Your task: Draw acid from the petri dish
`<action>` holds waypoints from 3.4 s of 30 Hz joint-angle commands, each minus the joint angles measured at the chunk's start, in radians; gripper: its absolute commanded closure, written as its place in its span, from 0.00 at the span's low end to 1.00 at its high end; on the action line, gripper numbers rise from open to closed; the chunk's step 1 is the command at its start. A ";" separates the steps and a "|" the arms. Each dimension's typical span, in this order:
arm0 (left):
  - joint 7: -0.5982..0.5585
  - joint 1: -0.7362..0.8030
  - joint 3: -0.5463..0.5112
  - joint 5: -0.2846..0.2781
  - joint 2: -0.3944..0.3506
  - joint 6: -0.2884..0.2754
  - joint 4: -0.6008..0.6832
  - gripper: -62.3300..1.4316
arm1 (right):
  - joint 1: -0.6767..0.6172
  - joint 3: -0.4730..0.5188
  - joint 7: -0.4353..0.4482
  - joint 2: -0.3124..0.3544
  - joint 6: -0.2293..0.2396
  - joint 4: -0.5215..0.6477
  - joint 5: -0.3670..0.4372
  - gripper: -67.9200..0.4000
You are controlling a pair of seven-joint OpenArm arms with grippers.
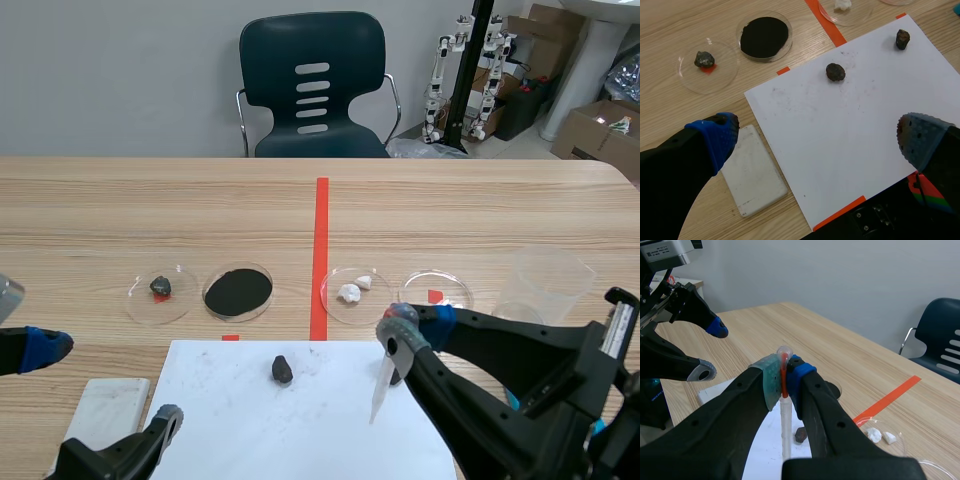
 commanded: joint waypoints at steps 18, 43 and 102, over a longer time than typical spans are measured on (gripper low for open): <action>-0.016 0.006 0.006 -0.006 0.005 0.000 0.008 0.00 | 0.000 0.023 0.022 0.005 -0.003 0.013 0.014 0.98; -0.016 0.006 0.006 -0.006 0.005 0.000 0.008 0.00 | 0.206 0.201 -0.084 -0.177 0.095 -0.103 0.024 0.98; -0.016 0.006 0.006 -0.006 0.005 0.000 0.008 0.00 | 0.784 0.176 0.126 -0.258 0.042 -0.888 -0.057 0.98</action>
